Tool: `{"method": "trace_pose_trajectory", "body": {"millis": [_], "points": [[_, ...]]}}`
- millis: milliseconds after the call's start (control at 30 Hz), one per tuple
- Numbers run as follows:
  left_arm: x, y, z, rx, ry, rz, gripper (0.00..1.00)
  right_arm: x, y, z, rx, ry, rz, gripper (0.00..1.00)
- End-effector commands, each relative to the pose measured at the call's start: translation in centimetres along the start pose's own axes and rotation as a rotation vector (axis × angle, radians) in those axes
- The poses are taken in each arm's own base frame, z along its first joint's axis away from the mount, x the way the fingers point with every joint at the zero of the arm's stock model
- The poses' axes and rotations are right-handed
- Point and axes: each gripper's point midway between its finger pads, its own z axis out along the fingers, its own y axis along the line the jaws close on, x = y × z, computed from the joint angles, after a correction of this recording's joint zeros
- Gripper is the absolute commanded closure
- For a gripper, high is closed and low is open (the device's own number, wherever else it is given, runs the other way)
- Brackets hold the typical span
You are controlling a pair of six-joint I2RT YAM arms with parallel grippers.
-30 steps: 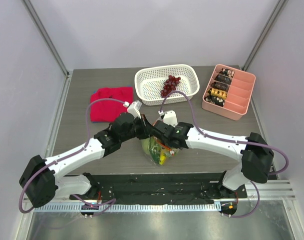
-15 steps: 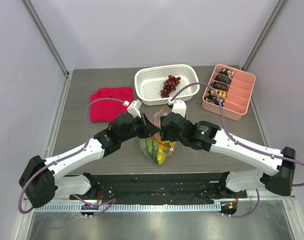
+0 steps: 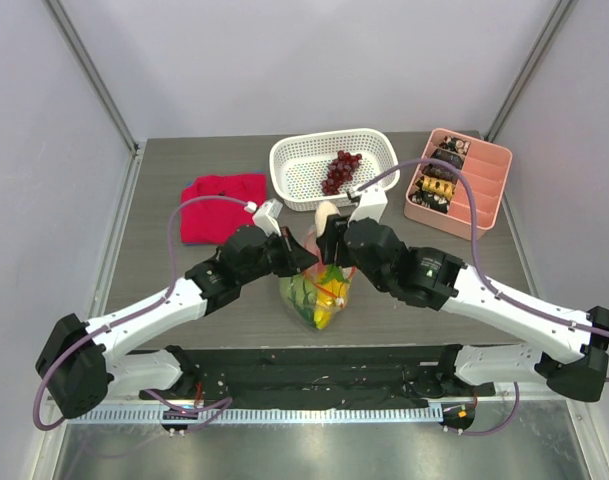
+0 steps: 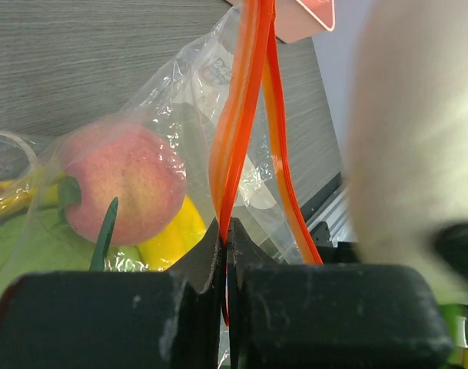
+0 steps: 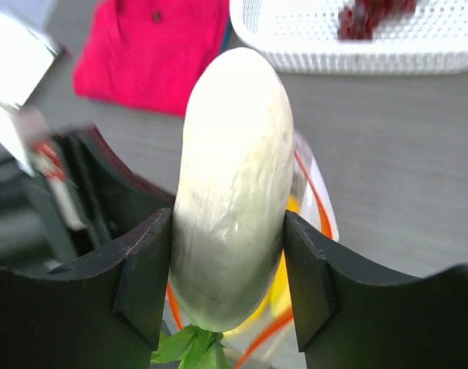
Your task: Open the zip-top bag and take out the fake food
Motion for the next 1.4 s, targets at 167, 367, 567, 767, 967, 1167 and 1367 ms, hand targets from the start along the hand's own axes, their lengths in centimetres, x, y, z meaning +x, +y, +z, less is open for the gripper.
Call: {"method": "trace_pose_trajectory", "body": {"millis": [167,367,567,767,967,1167,1367], "points": [[-0.8,-0.2,-0.6,-0.001,-0.036,0.037,1.00,-13.1,-2.9,2.3,0.135,-0.246,0.097,0.99],[-1.1,-0.3,-0.8,-0.003,-0.045,0.047,1.00,-15.2,-9.9,10.2,0.362,-0.203,0.061,0.99],[-1.3,-0.5,-1.2,-0.006,-0.045,0.054,1.00,-13.8,-17.2,18.6,0.555,-0.163,0.098,0.99],[-1.4,-0.5,-1.5,-0.012,-0.050,0.052,1.00,-12.2,-20.2,24.8,0.609,-0.090,-0.084,0.99],[-1.6,-0.3,-1.7,-0.022,-0.063,0.060,1.00,-7.7,-22.9,28.4,0.618,0.044,-0.167,0.91],[-1.3,-0.2,-1.4,-0.022,-0.049,0.061,1.00,-6.2,-23.6,29.6,0.621,0.104,-0.165,0.29],[-1.2,0.0,-1.4,-0.026,-0.049,0.061,1.00,-10.8,-21.4,23.9,0.671,0.116,-0.119,0.15]]}}
